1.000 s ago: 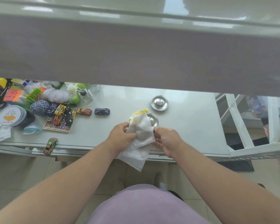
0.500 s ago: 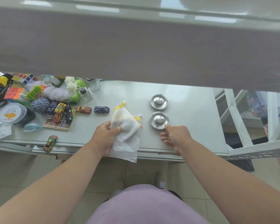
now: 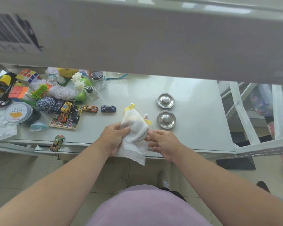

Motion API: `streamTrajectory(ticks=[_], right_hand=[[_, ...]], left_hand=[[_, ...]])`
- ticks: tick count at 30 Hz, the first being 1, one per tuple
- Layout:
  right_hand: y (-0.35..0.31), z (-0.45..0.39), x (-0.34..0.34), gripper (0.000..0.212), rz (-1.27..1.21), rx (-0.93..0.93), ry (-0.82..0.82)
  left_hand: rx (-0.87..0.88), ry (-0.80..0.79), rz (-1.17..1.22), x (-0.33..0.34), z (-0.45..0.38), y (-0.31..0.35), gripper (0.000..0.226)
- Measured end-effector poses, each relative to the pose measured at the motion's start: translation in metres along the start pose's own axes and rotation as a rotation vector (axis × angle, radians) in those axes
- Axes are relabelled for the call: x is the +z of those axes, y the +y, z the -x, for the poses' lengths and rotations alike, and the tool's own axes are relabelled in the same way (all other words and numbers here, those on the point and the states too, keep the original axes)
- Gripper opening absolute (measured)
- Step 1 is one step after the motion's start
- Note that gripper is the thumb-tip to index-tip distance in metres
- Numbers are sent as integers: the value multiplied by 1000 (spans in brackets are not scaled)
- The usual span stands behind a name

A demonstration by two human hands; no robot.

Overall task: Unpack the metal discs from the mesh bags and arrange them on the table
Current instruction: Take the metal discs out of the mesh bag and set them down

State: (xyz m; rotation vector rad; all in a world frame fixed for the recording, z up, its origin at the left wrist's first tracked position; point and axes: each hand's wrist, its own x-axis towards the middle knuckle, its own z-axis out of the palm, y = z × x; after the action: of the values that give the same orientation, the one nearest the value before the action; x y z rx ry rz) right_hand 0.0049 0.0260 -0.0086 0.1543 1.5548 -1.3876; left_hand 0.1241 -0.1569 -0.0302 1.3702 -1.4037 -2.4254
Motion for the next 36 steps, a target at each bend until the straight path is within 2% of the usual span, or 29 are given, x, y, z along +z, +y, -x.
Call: streamTrajectory(ticks=[6, 13, 18, 25, 29, 32, 36], right_hand=[[11, 7, -8, 26, 76, -51, 128], [19, 20, -50, 31, 177, -75, 374], [14, 24, -69, 28, 248, -86, 490], [8, 20, -75, 25, 388, -106, 553], [3, 23, -75, 23, 482, -117, 585], [-9, 30, -72, 16, 596, -209, 617], [-33, 30, -60, 23, 334, -298, 462]], left_hand=[[-17, -77, -106, 6, 2, -2, 19], [17, 18, -161, 4, -3, 9, 16], [68, 108, -145, 4, -7, 18, 20], [135, 145, -120, 9, -5, 27, 15], [164, 103, -96, 19, 0, 29, 16], [202, 41, -77, 31, 5, 31, 19], [259, -89, -69, 53, 16, 40, 29]])
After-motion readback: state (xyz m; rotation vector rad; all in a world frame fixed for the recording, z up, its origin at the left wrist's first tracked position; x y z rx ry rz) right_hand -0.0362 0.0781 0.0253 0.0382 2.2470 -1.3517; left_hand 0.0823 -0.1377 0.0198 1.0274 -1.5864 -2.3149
